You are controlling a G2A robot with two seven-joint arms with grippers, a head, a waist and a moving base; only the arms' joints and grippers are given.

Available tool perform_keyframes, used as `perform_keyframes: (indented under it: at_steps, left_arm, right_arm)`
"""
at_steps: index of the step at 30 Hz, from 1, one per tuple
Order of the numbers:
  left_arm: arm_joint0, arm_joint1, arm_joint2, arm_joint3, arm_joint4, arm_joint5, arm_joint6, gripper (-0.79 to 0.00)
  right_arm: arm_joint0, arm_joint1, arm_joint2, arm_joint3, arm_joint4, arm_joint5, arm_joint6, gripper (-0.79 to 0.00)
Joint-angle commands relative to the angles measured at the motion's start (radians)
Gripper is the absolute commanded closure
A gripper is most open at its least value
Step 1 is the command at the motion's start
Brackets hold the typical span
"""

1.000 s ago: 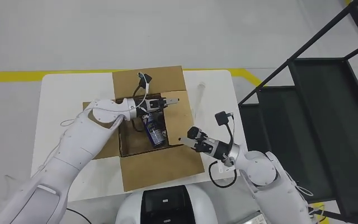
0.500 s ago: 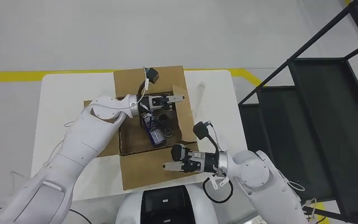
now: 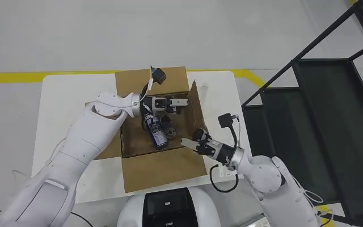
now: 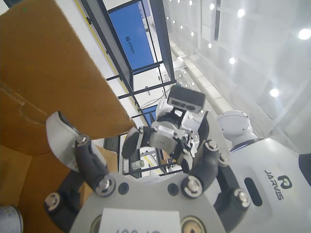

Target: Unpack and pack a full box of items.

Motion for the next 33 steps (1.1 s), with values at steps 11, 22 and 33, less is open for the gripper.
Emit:
perform_keyframes:
  at_steps: [11, 22, 33]
  left_arm:
    - [0.285, 0.137, -0.356, -0.259, 0.089, -0.008, -0.008, -0.785]
    - [0.596, 0.214, -0.683, -0.467, 0.078, 0.007, 0.041, -0.785]
    - [0.736, 0.231, -0.812, -0.463, -0.099, -0.009, 0.004, -0.785]
  right_arm:
    - [0.016, -0.003, 0.055, 0.118, 0.007, 0.123, -0.122, -0.785]
    - [0.192, -0.019, -0.069, 0.288, -0.056, 0.314, -0.107, -0.785]
    - [0.239, -0.022, -0.116, 0.263, -0.094, 0.381, -0.049, -0.785]
